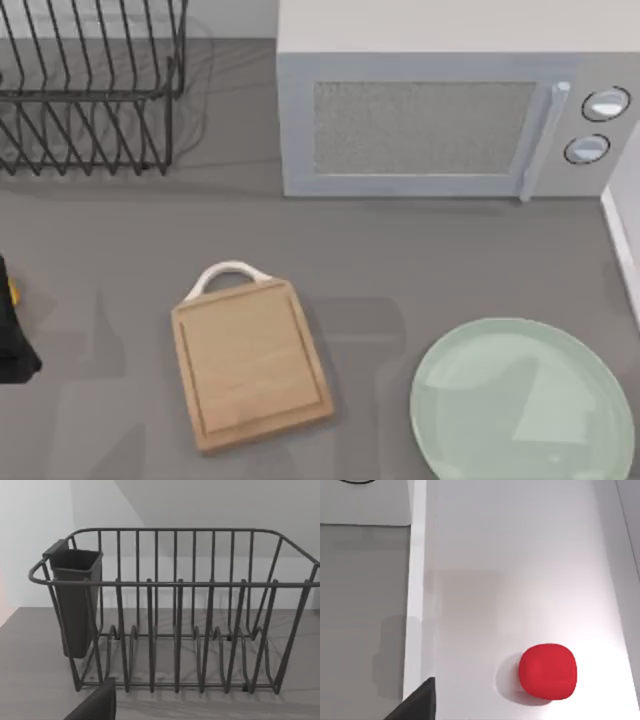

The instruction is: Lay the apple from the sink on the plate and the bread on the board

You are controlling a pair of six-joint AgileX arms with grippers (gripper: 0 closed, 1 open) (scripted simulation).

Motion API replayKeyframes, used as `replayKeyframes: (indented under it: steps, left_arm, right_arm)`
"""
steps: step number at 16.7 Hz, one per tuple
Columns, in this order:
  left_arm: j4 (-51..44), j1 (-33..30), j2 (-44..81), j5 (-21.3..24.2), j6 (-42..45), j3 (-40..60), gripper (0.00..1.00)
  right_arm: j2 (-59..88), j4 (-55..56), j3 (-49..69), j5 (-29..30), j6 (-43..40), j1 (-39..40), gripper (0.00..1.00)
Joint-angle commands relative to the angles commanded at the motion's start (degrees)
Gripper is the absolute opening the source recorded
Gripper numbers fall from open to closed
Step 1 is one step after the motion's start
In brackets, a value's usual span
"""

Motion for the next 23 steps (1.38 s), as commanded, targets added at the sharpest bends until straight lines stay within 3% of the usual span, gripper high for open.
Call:
replayKeyframes:
  steps: [6,11,19,23]
  left_arm:
    - [0.0,0.0,0.0,0.0,0.0,0.0,1.0]
    - [0.0,0.0,0.0,0.0,0.0,0.0,1.0]
    - [0.0,0.0,0.0,0.0,0.0,0.0,1.0]
    - [0.0,0.0,0.0,0.0,0.0,0.0,1.0]
  right_arm:
    - [33.54,-16.24,22.54,0.02,-4.7,-4.97,1.0]
    - [52.72,-25.37,35.2,0.03,-7.34,-7.75,1.0]
    - [57.67,-27.76,38.53,0.04,-8.02,-8.22,1.0]
    - [60.89,-23.82,36.9,0.07,-8.0,-8.28,1.0]
